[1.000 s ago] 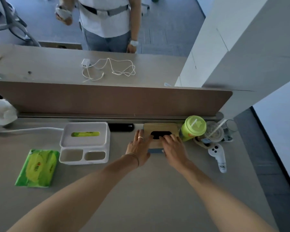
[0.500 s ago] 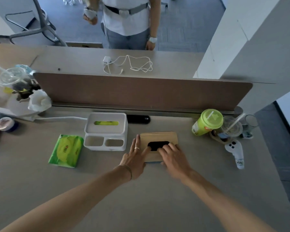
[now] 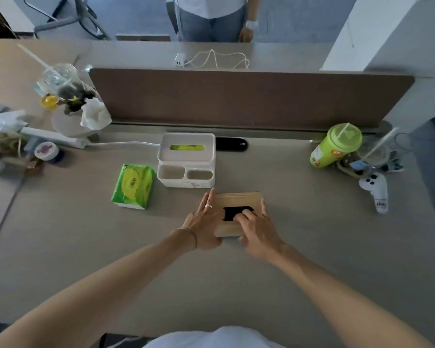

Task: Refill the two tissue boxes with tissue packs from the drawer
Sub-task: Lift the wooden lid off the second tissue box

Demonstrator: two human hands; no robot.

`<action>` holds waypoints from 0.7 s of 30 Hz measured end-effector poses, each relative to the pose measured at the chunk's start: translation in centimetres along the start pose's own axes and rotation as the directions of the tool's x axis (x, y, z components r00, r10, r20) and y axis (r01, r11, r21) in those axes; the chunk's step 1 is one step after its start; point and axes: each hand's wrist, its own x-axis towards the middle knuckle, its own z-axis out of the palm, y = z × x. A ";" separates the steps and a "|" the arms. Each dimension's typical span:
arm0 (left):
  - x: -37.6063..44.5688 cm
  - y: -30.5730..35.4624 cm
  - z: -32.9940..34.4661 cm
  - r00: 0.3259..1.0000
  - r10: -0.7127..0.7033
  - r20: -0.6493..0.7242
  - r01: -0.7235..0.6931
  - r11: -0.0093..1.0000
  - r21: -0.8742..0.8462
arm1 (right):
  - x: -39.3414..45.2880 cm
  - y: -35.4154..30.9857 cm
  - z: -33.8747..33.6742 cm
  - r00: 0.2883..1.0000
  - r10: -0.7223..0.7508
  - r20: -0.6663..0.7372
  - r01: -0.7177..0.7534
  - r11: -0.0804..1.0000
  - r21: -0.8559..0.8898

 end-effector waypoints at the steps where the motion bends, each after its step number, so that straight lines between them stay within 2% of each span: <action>1: 0.2 0.0 -0.3 1.000 -0.005 0.019 0.004 1.000 0.016 | 0.1 -0.2 -0.1 1.000 0.004 0.018 -0.004 1.000 0.002; 6: 0.9 0.1 -0.8 0.998 -0.002 0.066 -0.005 0.993 0.116 | 0.3 -0.2 -0.8 0.999 0.009 0.052 -0.011 0.999 0.040; 11: 1.0 0.9 -1.0 0.999 0.010 0.043 -0.019 0.976 0.216 | 0.6 0.0 -1.5 0.995 0.012 0.099 -0.018 0.998 0.060; 15: 1.1 0.4 -1.4 0.998 0.047 -0.031 -0.041 0.988 0.149 | 0.8 -0.2 -2.1 0.996 0.007 0.092 -0.013 0.998 0.062; 21: 0.2 -0.3 -2.7 0.987 0.117 -0.107 -0.116 0.993 0.018 | 0.2 0.5 -2.6 0.999 -0.032 -0.034 0.036 0.990 0.138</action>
